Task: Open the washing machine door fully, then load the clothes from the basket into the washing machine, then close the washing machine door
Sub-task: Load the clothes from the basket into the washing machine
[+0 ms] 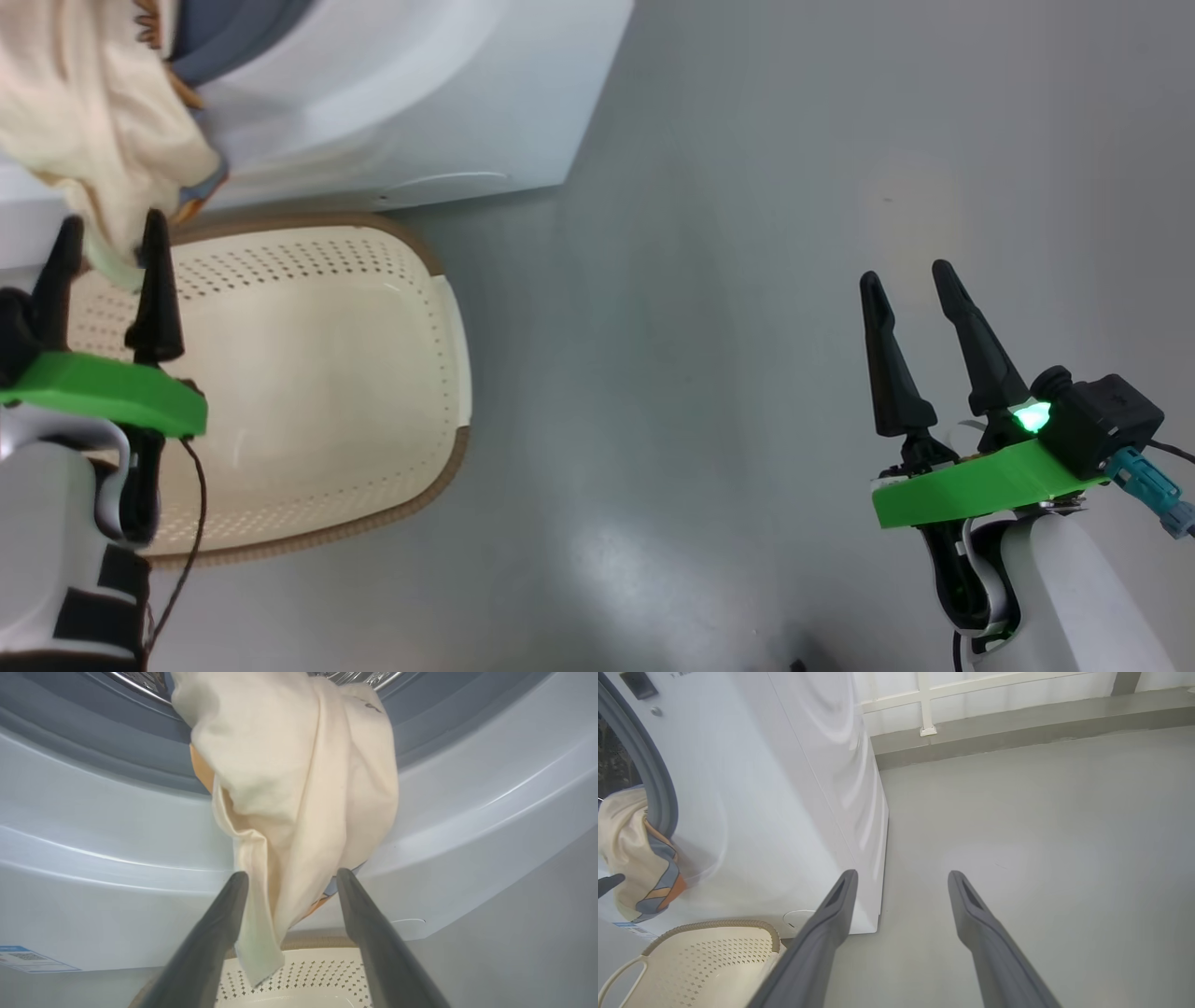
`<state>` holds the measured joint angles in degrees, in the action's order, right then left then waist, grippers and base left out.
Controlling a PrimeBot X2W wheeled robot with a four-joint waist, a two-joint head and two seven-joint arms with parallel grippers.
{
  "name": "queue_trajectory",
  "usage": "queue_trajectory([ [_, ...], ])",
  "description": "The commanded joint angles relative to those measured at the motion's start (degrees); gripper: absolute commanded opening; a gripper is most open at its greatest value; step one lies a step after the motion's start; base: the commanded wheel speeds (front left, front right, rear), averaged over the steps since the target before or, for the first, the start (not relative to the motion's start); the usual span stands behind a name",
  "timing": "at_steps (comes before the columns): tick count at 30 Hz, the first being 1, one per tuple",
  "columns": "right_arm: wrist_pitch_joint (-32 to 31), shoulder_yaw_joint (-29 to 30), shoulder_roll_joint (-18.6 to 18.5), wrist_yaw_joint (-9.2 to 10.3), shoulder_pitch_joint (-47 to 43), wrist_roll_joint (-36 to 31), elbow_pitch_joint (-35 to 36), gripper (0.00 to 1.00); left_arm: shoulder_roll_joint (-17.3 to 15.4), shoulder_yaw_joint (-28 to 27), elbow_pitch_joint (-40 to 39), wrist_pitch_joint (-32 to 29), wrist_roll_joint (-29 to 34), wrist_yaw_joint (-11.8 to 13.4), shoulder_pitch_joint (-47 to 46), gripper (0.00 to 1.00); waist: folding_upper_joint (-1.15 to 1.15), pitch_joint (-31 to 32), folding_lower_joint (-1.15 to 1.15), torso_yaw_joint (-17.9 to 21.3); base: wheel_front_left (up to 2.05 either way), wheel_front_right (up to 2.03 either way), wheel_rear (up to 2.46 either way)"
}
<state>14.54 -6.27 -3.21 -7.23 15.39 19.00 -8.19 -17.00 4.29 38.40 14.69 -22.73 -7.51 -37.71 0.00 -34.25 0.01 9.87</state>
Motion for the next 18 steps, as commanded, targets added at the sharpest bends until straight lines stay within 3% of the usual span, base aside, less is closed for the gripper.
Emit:
queue_trajectory([
  [1,0.5,-1.1,0.2,-0.25,0.2,-0.6,1.5,1.0,-2.7,-1.1,-0.3,0.3,-0.4,0.0,-1.2,1.0,0.0,-1.2,-0.01,1.4,0.0,0.0,0.0],
  [10,0.5,-1.7,0.3,-0.25,0.4,0.9,1.7,1.0,-4.1,0.2,3.1,0.3,-1.3,0.0,-6.4,0.99,0.0,-1.5,-0.01,2.9,0.0,0.0,0.0],
  [11,0.5,-1.8,0.3,-0.25,0.5,1.0,1.8,1.0,-4.2,0.1,3.2,0.3,-1.3,0.0,-6.7,0.62,0.0,-1.5,-0.01,3.0,0.0,0.0,0.0],
  [12,0.5,-1.8,0.3,-0.25,0.5,1.1,1.8,1.0,-4.2,0.0,3.1,0.3,-1.4,0.0,-6.8,0.38,0.0,-1.4,-0.01,3.1,0.0,0.0,0.0],
  [14,0.5,-1.8,0.3,-0.25,0.4,1.3,1.9,1.0,-4.2,0.1,2.9,0.3,-1.5,0.0,-6.8,0.02,0.0,-1.2,-0.01,3.1,0.0,0.0,0.0],
  [18,0.5,-1.5,0.3,-0.25,0.1,1.5,1.9,1.0,-4.2,0.3,1.7,0.3,-1.8,0.0,-6.4,0.0,0.0,-0.9,-0.01,2.8,0.0,0.0,0.0],
])
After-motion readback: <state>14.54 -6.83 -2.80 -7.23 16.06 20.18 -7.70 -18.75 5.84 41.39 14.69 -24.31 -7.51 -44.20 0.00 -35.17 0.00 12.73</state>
